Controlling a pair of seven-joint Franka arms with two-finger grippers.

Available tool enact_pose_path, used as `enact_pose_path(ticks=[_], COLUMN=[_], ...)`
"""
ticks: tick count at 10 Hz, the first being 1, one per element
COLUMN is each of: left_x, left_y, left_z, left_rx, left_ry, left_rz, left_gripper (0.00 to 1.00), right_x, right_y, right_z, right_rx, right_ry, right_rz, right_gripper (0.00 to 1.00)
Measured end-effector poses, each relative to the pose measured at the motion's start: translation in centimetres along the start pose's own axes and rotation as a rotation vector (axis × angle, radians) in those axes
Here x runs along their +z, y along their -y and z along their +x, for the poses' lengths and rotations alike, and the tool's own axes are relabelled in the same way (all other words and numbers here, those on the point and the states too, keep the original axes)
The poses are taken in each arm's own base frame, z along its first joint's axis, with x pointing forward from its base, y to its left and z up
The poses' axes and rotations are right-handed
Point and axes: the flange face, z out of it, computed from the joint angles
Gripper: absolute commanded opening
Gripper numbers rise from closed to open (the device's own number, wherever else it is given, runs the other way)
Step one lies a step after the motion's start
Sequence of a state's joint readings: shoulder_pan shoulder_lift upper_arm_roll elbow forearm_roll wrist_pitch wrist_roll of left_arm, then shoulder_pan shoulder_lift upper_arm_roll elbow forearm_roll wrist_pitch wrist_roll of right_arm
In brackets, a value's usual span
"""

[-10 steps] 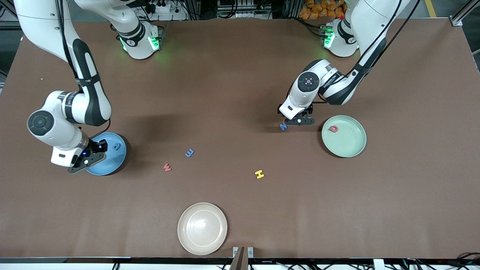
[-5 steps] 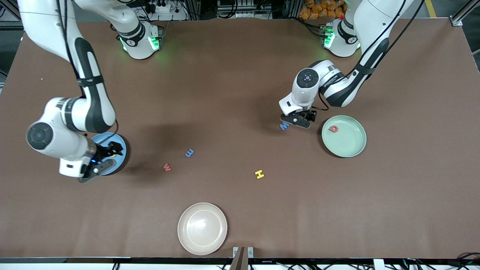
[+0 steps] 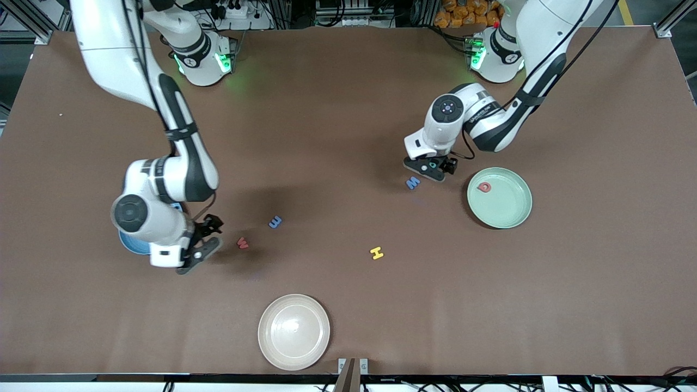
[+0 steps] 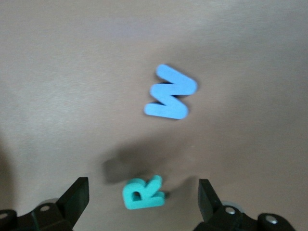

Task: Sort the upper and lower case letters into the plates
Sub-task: 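Grasp the teal R with the left gripper while the right gripper grasps pink w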

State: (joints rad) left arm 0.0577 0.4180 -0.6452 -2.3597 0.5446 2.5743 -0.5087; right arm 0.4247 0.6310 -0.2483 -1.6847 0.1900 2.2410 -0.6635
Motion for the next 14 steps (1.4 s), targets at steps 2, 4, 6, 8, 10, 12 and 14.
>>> enact_pose_path(ticks=[2, 4, 6, 8, 10, 12, 14], left_x=[-0.1, 0.1, 0.6, 1.2, 1.3, 1.2, 1.1], left_y=[-0.2, -0.2, 0.0, 2.0, 2.8, 2.6, 2.5], left_z=[0.0, -0.2, -0.8, -1.3, -1.3, -1.3, -1.3], left_rx=[0.003, 0.003, 0.005, 0.005, -0.006, -0.006, -0.021], left_ry=[-0.016, -0.012, 0.002, 0.005, -0.004, -0.009, -0.015], left_rz=[-0.012, -0.013, -0.010, 0.009, 0.003, -0.001, -0.004], left_gripper=[0.78, 0.77, 0.77, 0.73, 0.69, 0.68, 0.57], right_x=[1.1, 3.0, 4.3, 5.2, 6.0, 6.2, 6.5], right_y=[1.4, 1.9, 3.1, 3.6, 3.9, 4.0, 4.0], right_z=[1.3, 2.0, 2.8, 3.1, 3.2, 3.2, 3.2], right_rx=[-0.019, 0.003, 0.020, 0.038, 0.050, 0.052, 0.052], right_ry=[-0.021, -0.036, -0.043, -0.047, -0.046, -0.044, -0.041], right_rz=[-0.025, -0.048, -0.061, -0.068, -0.071, -0.071, -0.071], right_gripper=[1.00, 1.00, 1.00, 1.00, 1.00, 1.00, 0.05])
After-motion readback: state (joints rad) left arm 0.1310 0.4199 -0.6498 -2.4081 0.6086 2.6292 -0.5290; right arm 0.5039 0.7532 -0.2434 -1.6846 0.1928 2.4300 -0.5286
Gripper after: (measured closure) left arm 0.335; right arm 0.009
